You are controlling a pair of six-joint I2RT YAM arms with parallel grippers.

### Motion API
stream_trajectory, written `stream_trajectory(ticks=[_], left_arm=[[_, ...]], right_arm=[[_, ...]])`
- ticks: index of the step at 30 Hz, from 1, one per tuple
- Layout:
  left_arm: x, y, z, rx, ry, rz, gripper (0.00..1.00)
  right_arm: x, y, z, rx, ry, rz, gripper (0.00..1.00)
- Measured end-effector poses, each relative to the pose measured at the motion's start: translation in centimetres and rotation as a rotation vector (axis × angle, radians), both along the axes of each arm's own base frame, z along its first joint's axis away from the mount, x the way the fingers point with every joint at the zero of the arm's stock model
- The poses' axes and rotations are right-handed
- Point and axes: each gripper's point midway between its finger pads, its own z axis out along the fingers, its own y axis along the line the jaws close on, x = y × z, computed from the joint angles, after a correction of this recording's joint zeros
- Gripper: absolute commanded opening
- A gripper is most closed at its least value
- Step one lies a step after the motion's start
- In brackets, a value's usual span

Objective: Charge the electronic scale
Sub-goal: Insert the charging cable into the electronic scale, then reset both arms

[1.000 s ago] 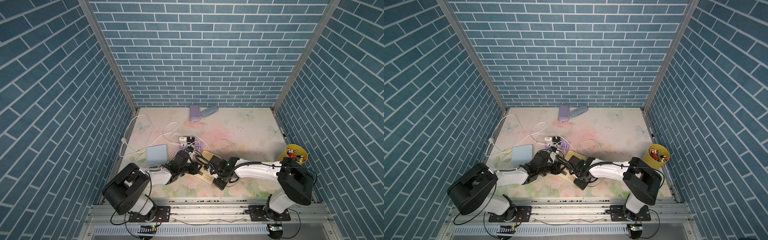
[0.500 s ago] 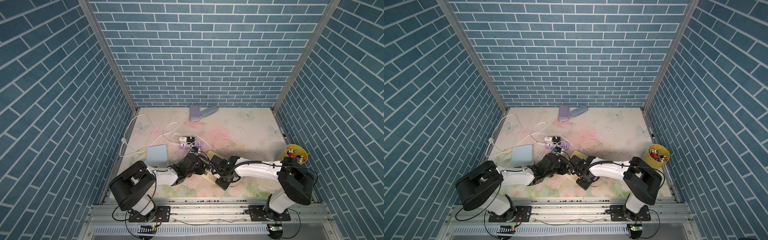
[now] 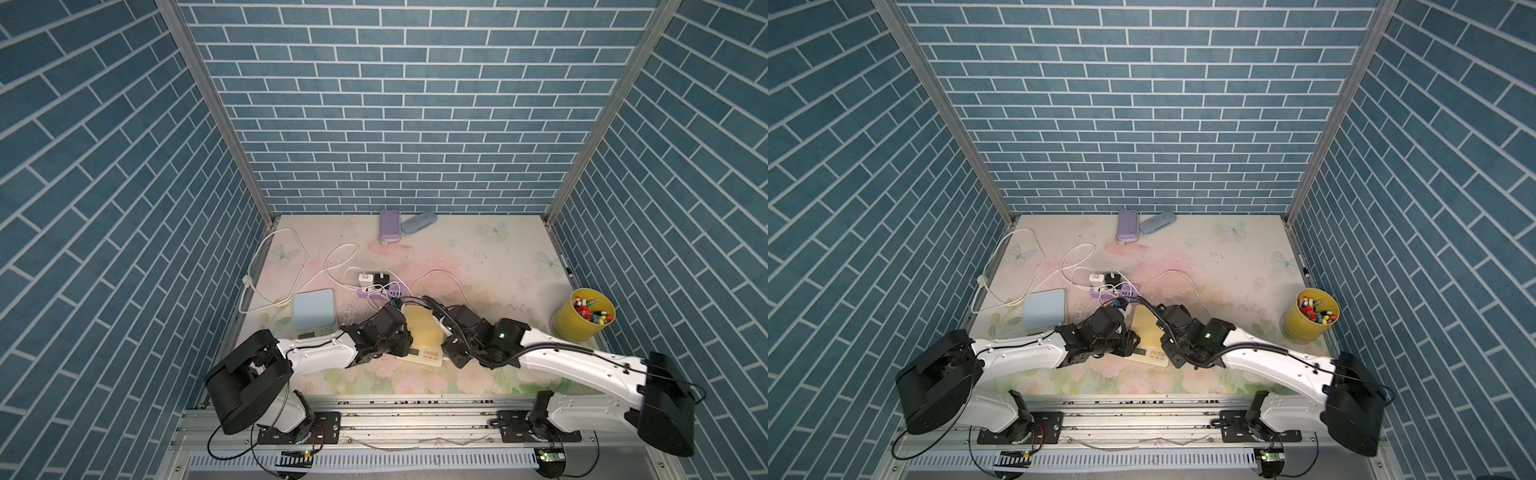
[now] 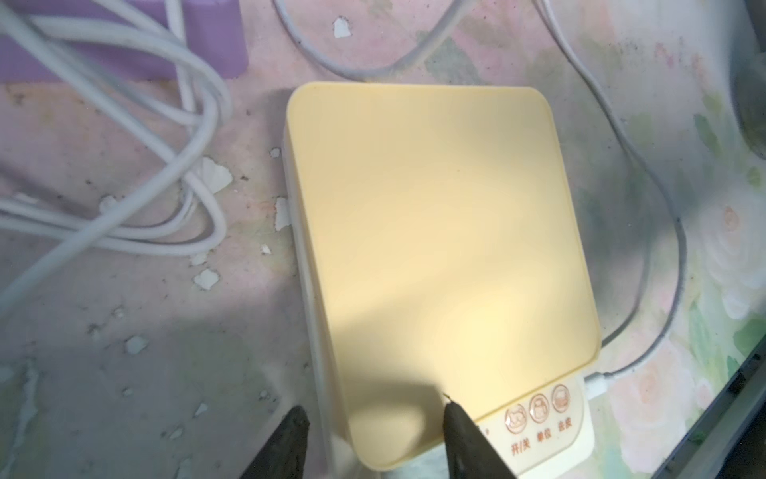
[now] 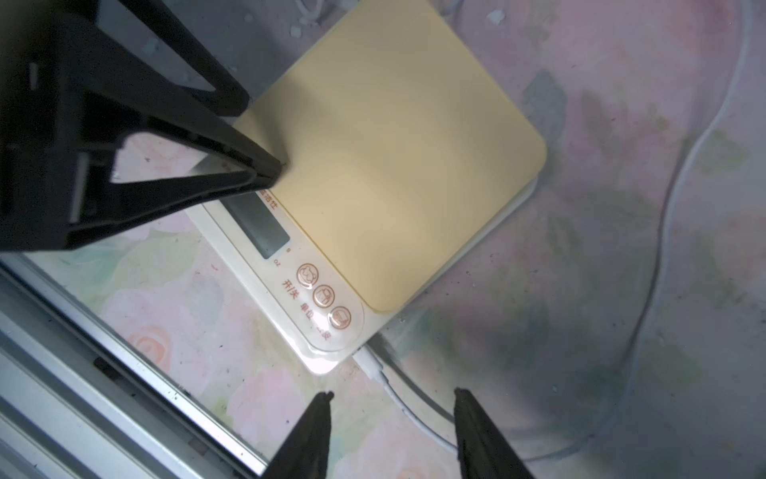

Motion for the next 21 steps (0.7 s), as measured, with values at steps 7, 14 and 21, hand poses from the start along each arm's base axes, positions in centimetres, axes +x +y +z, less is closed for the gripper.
stream_trajectory(ticks=[7,14,21], left_arm=[[0.8,0.5,3.2,0.131,-0.049,-0.078,0.63],[0.8,2.8,9.5,0.176,-0.204,-0.141,0.99],[-0.7,8.2,14.7,0.217,-0.375,-0.135,1.00]], right_arm=[[3.2,-3.2,5.1,0.010,-0.216,-0.129,0.75],[9.3,-8.4,7.5,-0.042,-0.381,-0.364,0.98],[14.3,-15.3,8.8,-0.061,-0.498,-0.637,0.99]])
